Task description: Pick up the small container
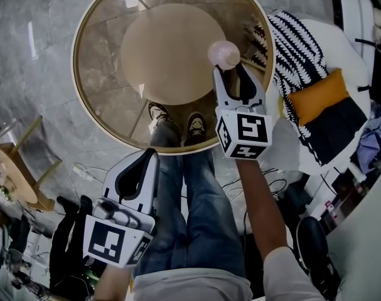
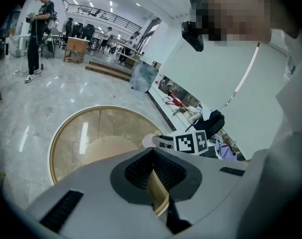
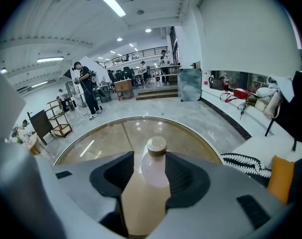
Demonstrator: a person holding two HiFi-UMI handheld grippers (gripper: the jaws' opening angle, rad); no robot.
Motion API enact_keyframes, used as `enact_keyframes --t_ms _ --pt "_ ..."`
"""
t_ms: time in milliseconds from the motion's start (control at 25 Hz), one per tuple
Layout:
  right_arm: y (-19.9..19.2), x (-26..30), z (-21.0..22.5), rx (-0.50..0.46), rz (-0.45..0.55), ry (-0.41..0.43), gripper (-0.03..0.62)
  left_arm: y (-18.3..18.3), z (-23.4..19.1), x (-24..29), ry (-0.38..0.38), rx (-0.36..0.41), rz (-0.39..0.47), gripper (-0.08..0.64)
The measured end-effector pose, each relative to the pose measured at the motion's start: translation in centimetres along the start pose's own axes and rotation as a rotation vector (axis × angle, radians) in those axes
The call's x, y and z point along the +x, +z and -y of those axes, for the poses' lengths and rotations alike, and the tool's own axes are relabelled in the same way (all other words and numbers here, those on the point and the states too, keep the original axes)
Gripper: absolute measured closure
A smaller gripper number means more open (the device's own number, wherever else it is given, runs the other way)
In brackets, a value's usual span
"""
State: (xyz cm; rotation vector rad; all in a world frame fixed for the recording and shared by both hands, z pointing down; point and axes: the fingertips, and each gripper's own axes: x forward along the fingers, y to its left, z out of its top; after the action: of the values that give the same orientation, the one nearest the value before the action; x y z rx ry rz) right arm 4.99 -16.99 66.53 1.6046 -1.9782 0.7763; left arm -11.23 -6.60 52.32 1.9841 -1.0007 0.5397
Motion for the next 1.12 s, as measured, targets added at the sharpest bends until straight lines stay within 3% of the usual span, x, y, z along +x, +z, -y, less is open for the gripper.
enact_keyframes --t_ms 600,1120 --pt "0.4 1.8 1.0 -0.040 0.011 -0.047 0.390 -0.4 -0.6 0.4 -0.007 -0.006 -0.013 0.541" --pt "0.9 2.6 1.4 -0.083 0.022 -0.087 0.440 -0.2 -1.7 0.1 0.013 -0.016 -0.004 0.541"
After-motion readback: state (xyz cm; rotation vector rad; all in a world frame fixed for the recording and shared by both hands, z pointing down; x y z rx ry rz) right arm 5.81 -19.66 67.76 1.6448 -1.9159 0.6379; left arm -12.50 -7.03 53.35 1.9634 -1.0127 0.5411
